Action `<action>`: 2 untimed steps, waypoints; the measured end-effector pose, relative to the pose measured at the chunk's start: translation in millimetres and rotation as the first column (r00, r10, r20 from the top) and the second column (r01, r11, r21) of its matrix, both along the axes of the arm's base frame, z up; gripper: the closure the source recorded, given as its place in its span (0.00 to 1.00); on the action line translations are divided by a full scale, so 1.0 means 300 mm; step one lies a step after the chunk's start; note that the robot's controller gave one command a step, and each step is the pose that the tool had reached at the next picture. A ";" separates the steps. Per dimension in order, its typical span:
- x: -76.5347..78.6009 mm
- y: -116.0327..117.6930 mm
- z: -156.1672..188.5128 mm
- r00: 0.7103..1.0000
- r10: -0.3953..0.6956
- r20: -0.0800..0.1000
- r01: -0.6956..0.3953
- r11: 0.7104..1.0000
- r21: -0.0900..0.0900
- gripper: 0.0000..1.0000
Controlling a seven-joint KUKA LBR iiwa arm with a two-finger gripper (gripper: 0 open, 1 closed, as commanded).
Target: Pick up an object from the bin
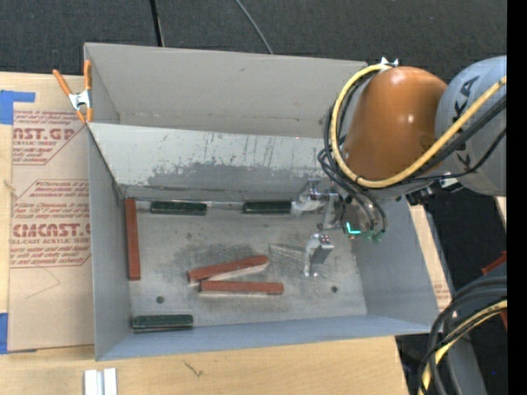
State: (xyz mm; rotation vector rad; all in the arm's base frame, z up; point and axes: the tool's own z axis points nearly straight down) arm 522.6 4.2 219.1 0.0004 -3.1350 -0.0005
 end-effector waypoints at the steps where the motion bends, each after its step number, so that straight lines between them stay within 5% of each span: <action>1: 0.006 0.000 0.013 1.000 0.000 0.008 0.000 1.000 0.000 0.00; 2: 0.004 0.003 -0.161 0.999 0.046 0.015 -0.046 0.999 -0.001 0.00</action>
Offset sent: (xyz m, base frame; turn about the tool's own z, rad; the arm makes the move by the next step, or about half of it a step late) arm -0.0038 0.0016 -0.1491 -0.1288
